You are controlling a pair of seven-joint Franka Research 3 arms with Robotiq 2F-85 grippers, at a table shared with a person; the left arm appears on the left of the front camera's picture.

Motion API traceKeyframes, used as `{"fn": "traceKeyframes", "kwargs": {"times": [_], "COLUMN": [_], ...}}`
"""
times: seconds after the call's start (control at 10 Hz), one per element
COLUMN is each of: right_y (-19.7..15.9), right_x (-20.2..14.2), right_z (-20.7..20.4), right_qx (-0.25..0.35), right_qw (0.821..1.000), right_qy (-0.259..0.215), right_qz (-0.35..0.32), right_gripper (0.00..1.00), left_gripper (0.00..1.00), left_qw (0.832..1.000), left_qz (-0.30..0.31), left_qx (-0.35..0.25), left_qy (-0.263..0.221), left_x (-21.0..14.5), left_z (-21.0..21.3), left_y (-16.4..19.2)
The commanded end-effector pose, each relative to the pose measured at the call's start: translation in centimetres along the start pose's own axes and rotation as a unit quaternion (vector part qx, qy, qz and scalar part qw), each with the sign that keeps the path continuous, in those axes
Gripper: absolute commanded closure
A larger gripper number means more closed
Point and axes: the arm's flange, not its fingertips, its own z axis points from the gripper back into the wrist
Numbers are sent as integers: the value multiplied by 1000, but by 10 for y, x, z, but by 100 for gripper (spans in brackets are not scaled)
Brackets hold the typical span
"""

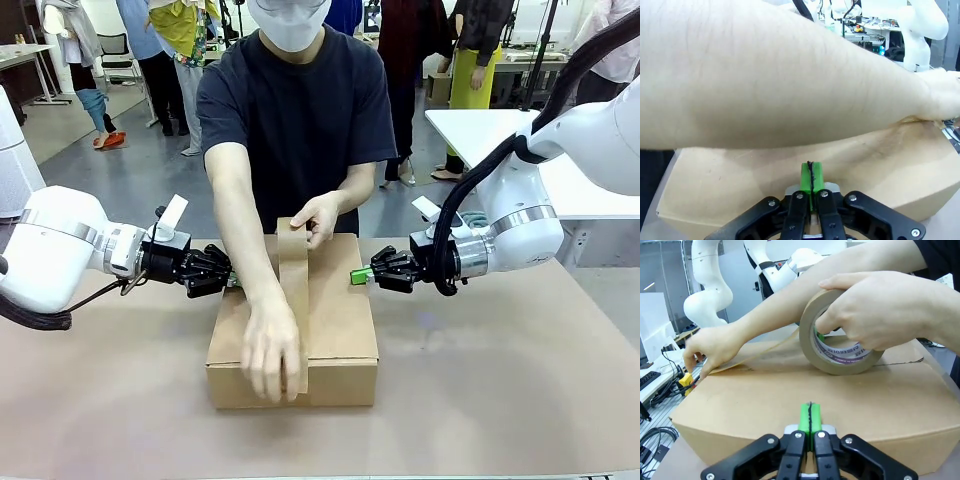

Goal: Wrap the clocks to prevent damage.
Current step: After the human seals the box with tape, release both hands from the side flaps of the Package Box.

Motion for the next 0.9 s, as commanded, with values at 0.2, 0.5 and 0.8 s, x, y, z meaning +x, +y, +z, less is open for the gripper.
{"fn": "traceKeyframes", "kwargs": {"times": [0.2,0.5,0.8], "right_y": [1,1,1], "right_x": [-3,-3,-3], "right_z": [0,0,0], "right_qx": [-6,-6,-6], "right_qw": [1000,1000,1000], "right_qy": [5,5,5], "right_qz": [-3,-3,-3], "right_gripper": [99,99,99], "left_gripper": [100,100,100], "left_qw": [1000,1000,1000], "left_qz": [0,0,0], "left_qx": [0,0,0], "left_qy": [2,2,2], "left_x": [-2,-2,-2], "left_z": [-2,-2,-2], "left_y": [-1,-1,-1]}}
